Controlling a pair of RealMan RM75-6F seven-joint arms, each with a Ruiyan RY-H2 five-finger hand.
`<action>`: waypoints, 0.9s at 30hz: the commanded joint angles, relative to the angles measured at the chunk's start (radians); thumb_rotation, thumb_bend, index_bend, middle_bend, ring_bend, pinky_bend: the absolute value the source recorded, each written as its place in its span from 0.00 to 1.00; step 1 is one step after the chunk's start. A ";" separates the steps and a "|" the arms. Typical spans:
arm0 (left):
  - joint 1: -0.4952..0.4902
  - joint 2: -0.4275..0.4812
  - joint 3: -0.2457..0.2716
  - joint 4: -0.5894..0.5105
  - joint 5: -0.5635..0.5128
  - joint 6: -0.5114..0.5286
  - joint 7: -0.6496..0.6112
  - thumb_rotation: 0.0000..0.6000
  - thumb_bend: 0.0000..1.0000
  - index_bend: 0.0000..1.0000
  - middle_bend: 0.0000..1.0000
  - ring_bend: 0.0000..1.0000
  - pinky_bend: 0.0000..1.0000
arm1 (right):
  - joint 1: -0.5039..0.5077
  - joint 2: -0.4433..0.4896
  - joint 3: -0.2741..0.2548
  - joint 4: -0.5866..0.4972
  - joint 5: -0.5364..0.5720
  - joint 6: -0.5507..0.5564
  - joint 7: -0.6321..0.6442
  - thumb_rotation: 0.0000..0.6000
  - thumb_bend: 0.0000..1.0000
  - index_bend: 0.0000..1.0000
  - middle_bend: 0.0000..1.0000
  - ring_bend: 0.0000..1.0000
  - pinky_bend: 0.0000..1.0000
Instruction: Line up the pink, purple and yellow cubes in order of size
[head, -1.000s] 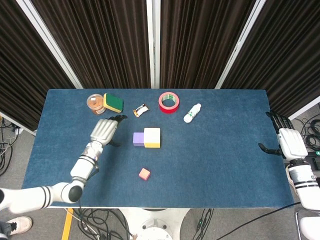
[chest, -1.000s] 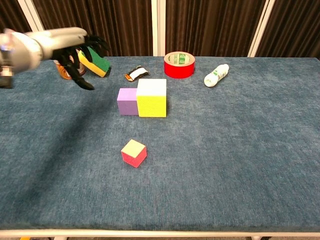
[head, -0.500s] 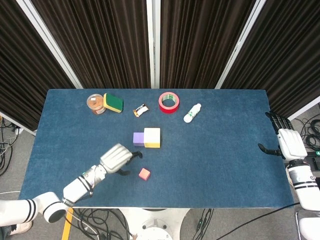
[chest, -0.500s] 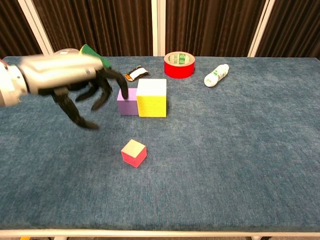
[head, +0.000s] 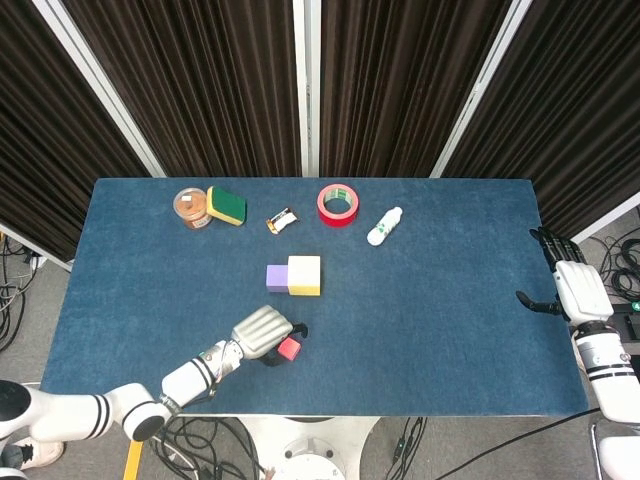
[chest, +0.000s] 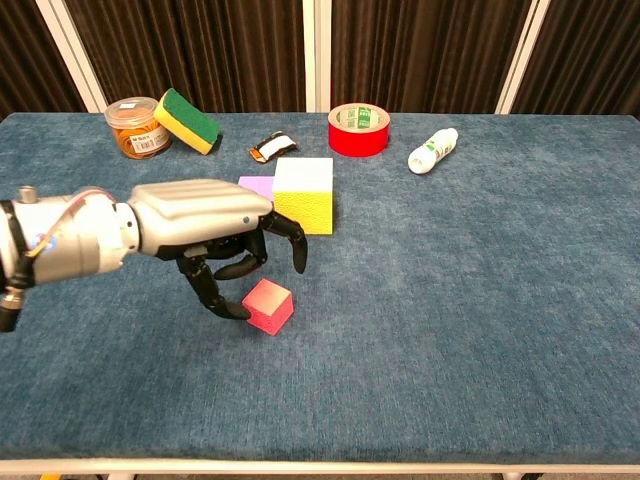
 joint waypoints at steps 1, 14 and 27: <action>-0.004 -0.022 -0.012 0.012 -0.037 -0.020 0.026 1.00 0.27 0.39 0.92 0.91 1.00 | 0.000 -0.001 0.000 0.003 0.001 -0.003 0.001 1.00 0.15 0.00 0.02 0.00 0.00; 0.005 -0.073 -0.024 0.043 -0.115 -0.024 0.093 1.00 0.29 0.45 0.93 0.91 1.00 | 0.000 0.002 0.000 0.007 0.001 -0.008 0.007 1.00 0.15 0.00 0.02 0.00 0.00; 0.060 -0.043 -0.044 -0.002 -0.210 0.018 0.079 1.00 0.31 0.57 0.93 0.92 1.00 | 0.002 0.004 0.001 0.003 -0.007 -0.005 0.012 1.00 0.14 0.00 0.02 0.00 0.00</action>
